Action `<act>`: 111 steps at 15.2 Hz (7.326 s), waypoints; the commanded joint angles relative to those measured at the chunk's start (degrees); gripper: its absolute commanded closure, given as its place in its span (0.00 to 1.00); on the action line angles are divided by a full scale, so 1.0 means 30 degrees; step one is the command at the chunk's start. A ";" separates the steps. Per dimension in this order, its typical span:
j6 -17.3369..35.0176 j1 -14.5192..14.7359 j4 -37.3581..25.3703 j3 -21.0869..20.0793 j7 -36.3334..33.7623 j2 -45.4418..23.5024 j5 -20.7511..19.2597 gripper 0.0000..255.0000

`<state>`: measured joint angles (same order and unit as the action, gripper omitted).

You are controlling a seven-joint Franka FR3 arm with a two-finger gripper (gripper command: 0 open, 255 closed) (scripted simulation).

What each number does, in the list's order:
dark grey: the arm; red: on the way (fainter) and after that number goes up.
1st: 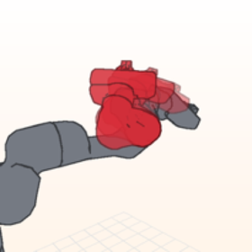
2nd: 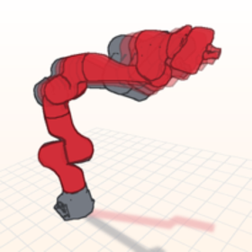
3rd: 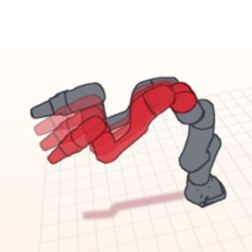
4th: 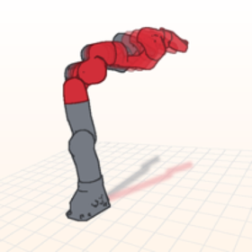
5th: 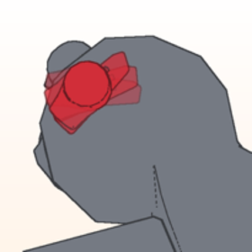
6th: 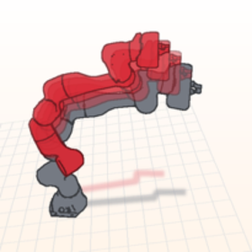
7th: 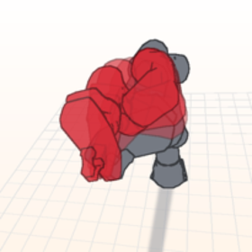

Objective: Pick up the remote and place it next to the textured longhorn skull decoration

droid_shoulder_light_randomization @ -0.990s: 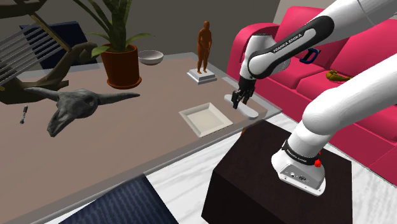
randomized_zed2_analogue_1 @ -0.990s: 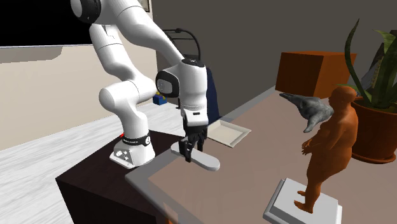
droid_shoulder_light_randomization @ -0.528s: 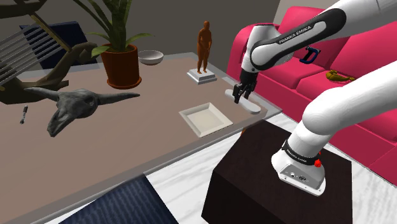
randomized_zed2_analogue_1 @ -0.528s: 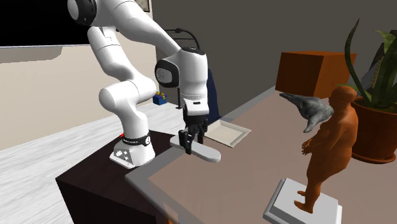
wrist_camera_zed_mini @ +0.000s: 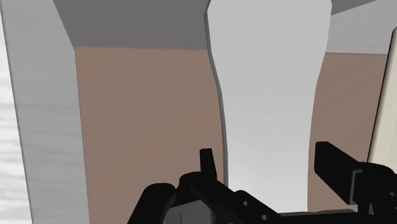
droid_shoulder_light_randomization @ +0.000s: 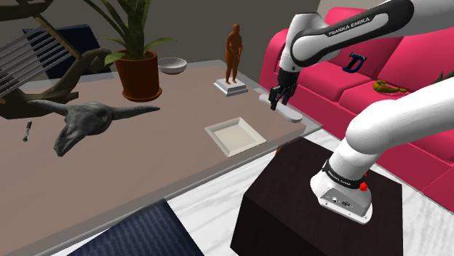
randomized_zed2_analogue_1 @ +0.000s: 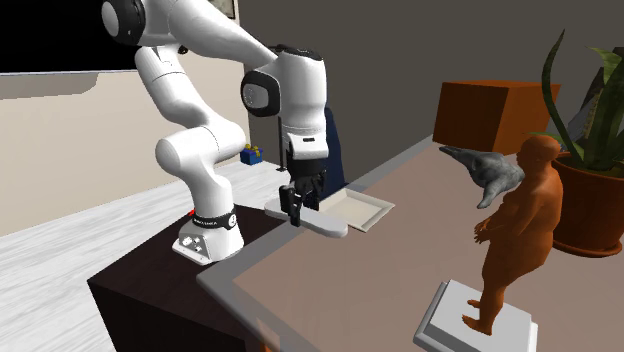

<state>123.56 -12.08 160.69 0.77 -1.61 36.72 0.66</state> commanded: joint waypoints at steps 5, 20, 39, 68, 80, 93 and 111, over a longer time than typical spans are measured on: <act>-0.1900 -0.0018 -0.1120 0.0000 -0.0016 0.0773 -0.0022 1.00; -0.6116 -0.0019 -0.4375 -0.0021 -0.0084 0.1735 -0.0034 1.00; -0.4757 0.3208 -0.8692 -0.7805 -0.9030 -0.3274 0.3711 1.00; -0.3626 0.6281 -2.0092 -1.3797 -2.1048 -1.7422 -0.3529 1.00; -0.0959 0.6547 -1.8307 -1.3391 -2.1657 -1.8579 -0.4505 1.00; 0.1625 0.7127 -1.7134 -1.2613 -2.2564 -2.0342 -0.5974 1.00; -0.0253 0.6616 -1.7892 -1.3248 -2.1839 -1.8957 -0.4834 0.00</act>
<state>124.06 8.32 107.17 -38.46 -67.78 -21.42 -14.83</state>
